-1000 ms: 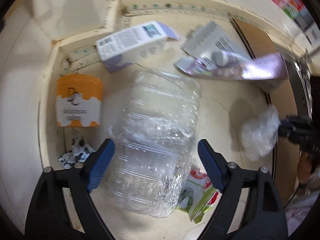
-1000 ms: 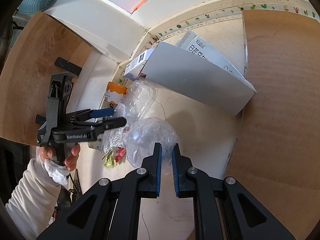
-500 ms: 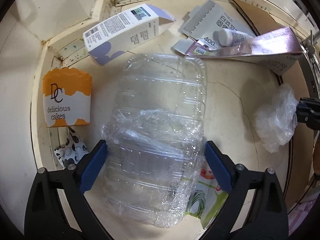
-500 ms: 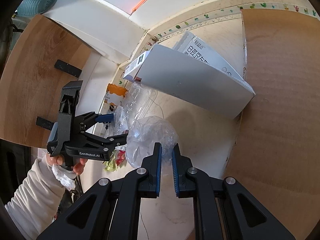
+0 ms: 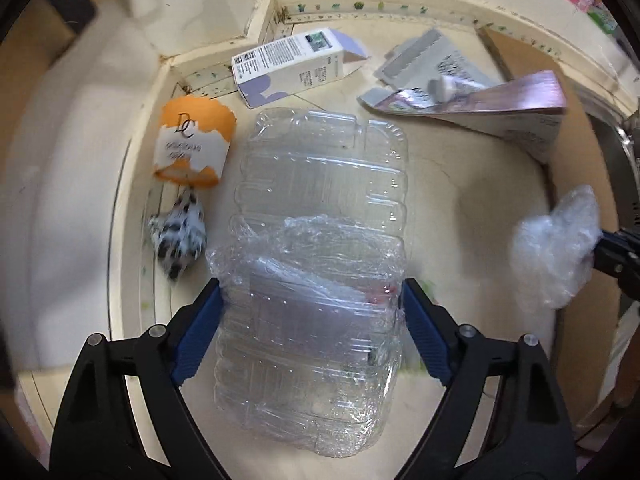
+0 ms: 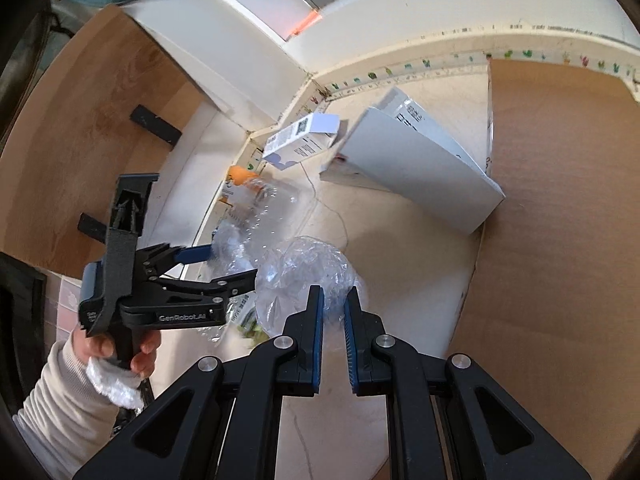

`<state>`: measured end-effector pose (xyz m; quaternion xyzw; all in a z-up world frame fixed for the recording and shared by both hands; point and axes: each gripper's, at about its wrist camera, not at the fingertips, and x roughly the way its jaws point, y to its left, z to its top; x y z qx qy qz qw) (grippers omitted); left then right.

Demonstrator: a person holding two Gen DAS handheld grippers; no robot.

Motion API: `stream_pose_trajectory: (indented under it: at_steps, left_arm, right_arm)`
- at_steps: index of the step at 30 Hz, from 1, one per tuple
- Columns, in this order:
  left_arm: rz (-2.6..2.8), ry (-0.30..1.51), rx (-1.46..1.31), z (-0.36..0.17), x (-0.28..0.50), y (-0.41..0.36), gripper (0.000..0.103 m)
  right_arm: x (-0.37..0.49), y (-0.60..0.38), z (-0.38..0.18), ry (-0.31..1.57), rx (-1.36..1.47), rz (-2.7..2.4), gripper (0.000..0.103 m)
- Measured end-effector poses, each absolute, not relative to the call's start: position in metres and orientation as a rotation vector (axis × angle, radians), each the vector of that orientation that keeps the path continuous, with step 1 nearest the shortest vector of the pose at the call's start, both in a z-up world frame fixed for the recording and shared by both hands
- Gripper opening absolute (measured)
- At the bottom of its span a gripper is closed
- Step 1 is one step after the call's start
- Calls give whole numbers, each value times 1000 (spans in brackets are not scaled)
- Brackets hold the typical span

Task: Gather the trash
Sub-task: 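Lift the clear bottle and plastic bag and carry them down over the bin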

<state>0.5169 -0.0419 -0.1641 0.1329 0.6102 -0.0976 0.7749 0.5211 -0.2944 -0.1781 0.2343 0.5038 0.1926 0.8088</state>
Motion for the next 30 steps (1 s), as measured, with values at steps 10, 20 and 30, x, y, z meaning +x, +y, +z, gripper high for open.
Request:
stream_pose_trajectory:
  at_steps: [10, 20, 30]
  left_arm:
    - [-295, 1172, 231, -85, 427, -53, 84]
    - [-391, 1098, 180, -56, 307, -23, 85]
    - [-519, 1165, 145, -71, 184, -7, 85]
  right_arm:
    - [442, -270, -136, 1014, 484, 320, 10]
    - [303, -237, -113, 968, 509, 207, 10]
    - [165, -199, -119, 1003, 509, 129, 10]
